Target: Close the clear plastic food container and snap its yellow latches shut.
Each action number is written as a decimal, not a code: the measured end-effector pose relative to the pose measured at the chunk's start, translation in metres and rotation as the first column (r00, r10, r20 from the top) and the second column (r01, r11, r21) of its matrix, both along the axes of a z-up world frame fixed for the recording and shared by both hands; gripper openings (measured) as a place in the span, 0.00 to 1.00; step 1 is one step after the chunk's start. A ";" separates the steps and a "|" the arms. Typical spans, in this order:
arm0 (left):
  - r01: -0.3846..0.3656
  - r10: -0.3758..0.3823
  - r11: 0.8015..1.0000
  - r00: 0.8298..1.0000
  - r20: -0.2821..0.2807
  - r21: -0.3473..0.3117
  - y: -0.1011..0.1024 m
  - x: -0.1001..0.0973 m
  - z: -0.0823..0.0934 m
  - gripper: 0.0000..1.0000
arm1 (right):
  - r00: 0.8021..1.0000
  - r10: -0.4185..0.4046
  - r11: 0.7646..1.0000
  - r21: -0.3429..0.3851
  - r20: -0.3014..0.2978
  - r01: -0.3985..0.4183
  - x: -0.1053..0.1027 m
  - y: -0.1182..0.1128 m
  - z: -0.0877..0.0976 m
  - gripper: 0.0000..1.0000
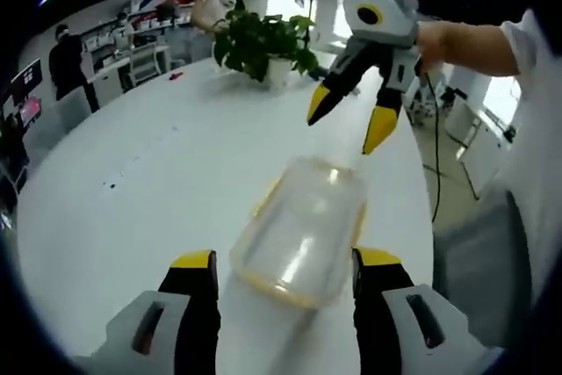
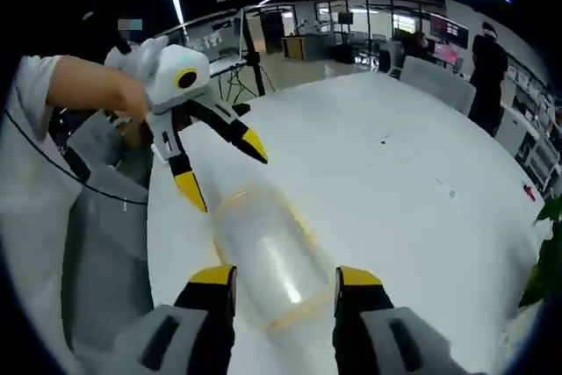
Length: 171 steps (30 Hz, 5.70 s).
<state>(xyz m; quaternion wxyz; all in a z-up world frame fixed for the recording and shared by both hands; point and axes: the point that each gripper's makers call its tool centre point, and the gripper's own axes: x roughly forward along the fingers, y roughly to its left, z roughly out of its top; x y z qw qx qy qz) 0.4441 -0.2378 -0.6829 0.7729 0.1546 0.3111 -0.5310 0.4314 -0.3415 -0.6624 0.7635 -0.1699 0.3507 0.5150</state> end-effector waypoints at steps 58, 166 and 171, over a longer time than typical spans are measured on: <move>0.352 -0.358 0.933 0.925 0.124 0.074 -0.068 -0.049 -0.030 0.37 | 0.954 0.291 0.952 -0.118 0.066 -0.282 0.028 0.050 -0.044 0.36; 0.241 -0.368 0.897 0.871 0.326 0.370 -0.061 -0.040 -0.053 0.42 | 0.783 0.531 0.698 -0.357 -0.323 -0.620 0.013 0.061 -0.076 0.42; 0.263 -0.363 0.909 0.880 0.307 0.322 -0.061 -0.039 -0.049 0.44 | 0.805 0.524 0.740 -0.319 -0.280 -0.592 0.014 0.060 -0.072 0.42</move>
